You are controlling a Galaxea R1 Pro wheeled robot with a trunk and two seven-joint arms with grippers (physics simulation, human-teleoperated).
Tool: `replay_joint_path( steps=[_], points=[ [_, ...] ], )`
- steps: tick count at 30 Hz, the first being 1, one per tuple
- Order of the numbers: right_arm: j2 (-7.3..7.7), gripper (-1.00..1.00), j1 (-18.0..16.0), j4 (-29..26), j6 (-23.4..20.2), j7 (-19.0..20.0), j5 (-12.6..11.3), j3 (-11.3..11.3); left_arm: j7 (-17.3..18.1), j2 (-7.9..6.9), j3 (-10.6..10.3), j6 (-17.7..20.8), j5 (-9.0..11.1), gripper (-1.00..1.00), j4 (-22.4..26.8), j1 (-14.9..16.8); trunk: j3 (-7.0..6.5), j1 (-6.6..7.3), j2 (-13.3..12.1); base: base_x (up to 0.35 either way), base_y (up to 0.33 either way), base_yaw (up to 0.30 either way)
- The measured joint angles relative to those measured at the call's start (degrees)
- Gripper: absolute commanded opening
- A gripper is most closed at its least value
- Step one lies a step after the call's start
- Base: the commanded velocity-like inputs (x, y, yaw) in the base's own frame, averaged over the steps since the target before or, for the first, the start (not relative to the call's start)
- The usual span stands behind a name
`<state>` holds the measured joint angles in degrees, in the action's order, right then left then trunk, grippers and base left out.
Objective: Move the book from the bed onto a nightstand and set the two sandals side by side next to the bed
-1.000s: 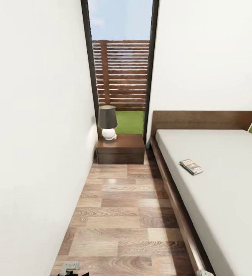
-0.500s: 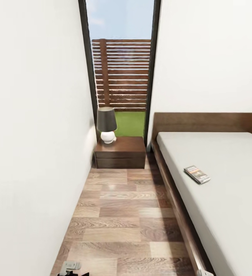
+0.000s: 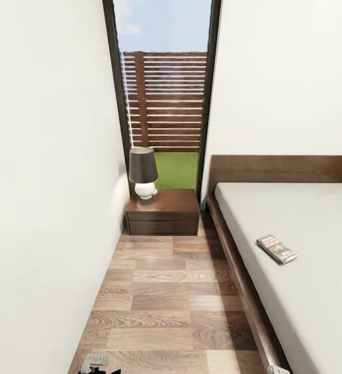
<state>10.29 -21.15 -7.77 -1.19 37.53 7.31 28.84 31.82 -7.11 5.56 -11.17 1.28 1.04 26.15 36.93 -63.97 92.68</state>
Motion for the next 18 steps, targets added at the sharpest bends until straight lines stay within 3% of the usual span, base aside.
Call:
replay_joint_path(
  steps=[18],
  points=[
    [0.00,1.00,0.00,-0.05,0.00,-0.08,-0.07,0.01,0.00,0.00,0.00,0.00,0.00,1.00,0.00,0.00,0.00,0.00,0.00,0.301,0.000,0.000]
  ],
)
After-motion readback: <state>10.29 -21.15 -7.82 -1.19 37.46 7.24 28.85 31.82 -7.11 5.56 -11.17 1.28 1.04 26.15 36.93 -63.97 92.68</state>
